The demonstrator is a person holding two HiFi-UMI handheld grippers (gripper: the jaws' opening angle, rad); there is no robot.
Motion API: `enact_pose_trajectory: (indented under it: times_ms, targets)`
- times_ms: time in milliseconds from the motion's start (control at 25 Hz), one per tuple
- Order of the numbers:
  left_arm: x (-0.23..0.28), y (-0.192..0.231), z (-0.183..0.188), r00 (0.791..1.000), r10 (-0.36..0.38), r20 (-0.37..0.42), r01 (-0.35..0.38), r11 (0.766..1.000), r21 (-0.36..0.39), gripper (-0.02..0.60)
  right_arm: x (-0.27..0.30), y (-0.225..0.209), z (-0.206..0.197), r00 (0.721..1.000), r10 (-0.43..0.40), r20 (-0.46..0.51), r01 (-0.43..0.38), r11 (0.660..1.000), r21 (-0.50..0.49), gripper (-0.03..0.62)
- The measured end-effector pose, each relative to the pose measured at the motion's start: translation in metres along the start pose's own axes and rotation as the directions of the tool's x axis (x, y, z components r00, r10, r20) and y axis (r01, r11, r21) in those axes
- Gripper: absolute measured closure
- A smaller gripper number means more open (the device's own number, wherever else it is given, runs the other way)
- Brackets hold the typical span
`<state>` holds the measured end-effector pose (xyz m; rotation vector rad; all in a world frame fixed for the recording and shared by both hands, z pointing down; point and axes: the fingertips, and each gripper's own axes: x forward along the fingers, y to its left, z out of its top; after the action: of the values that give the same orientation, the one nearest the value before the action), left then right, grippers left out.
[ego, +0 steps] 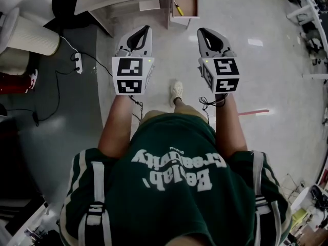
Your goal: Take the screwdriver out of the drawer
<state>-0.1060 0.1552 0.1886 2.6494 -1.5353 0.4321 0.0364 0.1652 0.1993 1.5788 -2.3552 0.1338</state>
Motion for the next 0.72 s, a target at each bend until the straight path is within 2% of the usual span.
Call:
enact_pose_trajectory:
  times_ms: [320,720]
  targets:
    - [0.091,0.021,0.023,0.999,0.033,-0.01,-0.033,0.999,-0.009,0.565,0.077,-0.068,0.015,0.999,0.045,-0.01,-0.045,0.999,0.003,0.559]
    - [0.168,0.04,0.031,0.997,0.071,-0.022,-0.071,0.997,-0.002,0.565,0.149,-0.119,0.016,0.994,0.108,-0.026,-0.108,0.994,0.004,0.559]
